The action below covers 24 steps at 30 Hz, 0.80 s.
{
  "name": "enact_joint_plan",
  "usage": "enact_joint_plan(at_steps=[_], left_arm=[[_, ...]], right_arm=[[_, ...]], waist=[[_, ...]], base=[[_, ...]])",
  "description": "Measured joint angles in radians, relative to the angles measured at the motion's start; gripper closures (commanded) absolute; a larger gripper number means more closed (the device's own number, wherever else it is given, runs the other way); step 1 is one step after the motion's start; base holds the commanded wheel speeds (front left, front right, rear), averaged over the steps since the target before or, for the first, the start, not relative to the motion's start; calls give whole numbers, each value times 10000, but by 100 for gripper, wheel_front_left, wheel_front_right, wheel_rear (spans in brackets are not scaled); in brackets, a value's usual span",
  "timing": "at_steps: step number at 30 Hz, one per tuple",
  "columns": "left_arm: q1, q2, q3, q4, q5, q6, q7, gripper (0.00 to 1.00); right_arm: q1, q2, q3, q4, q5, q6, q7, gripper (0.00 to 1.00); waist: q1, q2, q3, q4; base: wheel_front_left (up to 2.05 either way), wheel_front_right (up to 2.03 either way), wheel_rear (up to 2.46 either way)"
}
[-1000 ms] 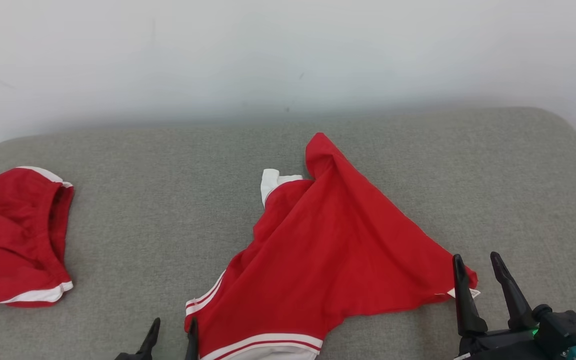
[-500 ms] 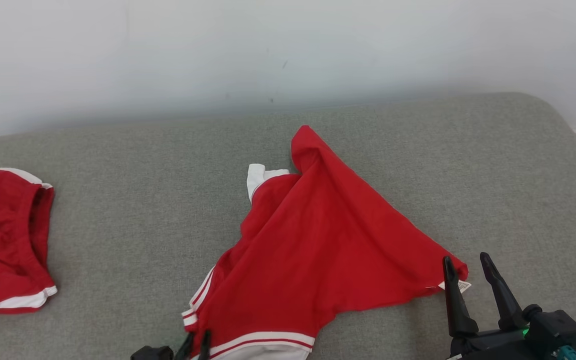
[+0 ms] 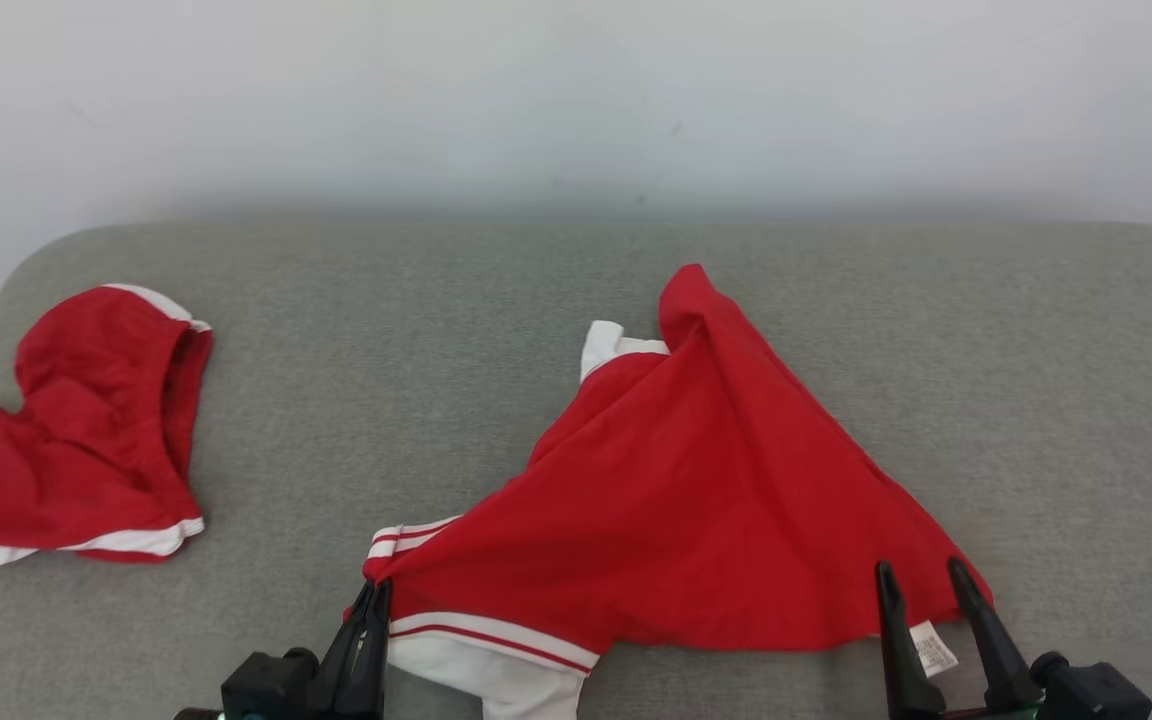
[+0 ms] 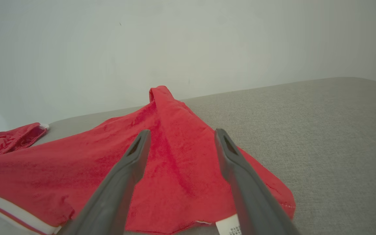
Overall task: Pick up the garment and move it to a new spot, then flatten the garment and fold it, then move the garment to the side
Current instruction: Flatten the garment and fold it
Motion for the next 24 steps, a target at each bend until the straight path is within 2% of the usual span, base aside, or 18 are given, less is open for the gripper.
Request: enact_joint_plan(at_steps=[5,7,12,19,24], left_arm=[[838,303,-171,-1674,94,182,755,100],[1312,326,-343,-2504,151,334,1235,100],[1924,387,-658,-3697,96,332,1946,100],[1249,454,-759,-3496,161,234,1939,100],[2,397,-767,-2481,242,79,1760,100]], right_arm=[[130,111,71,276,-46,0,0,0],[155,161,86,345,-50,0,0,0],[124,184,121,437,-134,0,0,0],[-151,161,274,525,-171,0,0,0],[-423,140,399,581,-261,0,0,0]], waist=[[0,0,65,305],[0,0,118,293],[0,0,233,91],[1,1,343,-343],[0,0,448,-832]], base=[[0,0,0],[0,0,0],[0,0,0],[0,0,0],[0,0,0]])
